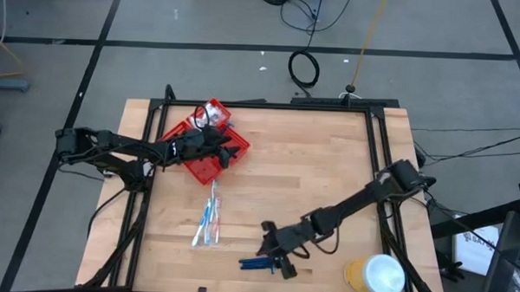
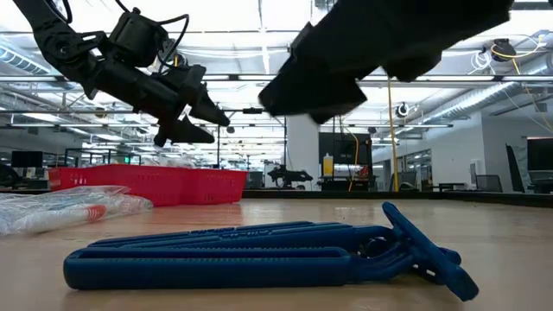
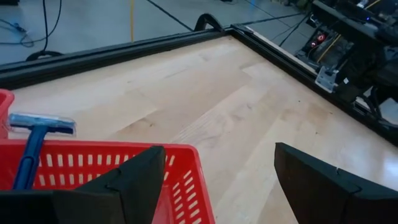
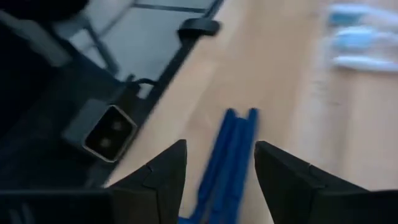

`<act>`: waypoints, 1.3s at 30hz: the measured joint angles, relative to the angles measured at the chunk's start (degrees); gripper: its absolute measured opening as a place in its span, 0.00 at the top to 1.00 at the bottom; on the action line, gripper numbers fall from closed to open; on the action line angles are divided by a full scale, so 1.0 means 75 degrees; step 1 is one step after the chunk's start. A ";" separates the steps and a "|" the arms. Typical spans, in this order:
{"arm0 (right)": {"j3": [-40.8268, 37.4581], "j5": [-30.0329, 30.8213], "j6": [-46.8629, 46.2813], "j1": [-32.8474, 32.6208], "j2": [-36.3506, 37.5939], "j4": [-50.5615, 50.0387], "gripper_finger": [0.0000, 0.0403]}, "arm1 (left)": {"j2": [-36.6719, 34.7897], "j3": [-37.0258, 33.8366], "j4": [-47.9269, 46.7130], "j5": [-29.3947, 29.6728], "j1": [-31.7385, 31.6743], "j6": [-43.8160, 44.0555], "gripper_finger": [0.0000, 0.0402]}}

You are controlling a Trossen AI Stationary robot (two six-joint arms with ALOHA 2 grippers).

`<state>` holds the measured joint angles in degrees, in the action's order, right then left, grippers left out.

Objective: Pick & Place Travel size toiletries
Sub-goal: Put the bottom blue razor into the vertical right red bin

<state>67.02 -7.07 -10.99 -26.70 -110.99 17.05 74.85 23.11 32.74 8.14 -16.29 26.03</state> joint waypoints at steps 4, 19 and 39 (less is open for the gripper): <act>0.0088 -0.1055 -0.0270 0.0056 -0.0486 0.0622 0.58 | 0.0000 0.0000 0.0023 0.0000 -0.0003 0.0157 0.28; 0.0115 -0.1980 -0.2115 0.0314 -0.1358 0.0116 0.58 | 0.0003 0.0003 -0.0176 -0.0085 0.0044 0.0203 0.28; 0.0074 -0.0841 -0.0795 0.0272 0.0198 -0.0788 0.58 | 0.0003 0.0003 -0.0234 -0.0080 0.0042 0.0145 0.28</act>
<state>67.57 -13.37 -16.95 -24.66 -109.50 11.14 74.87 23.14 30.98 7.54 -15.98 27.11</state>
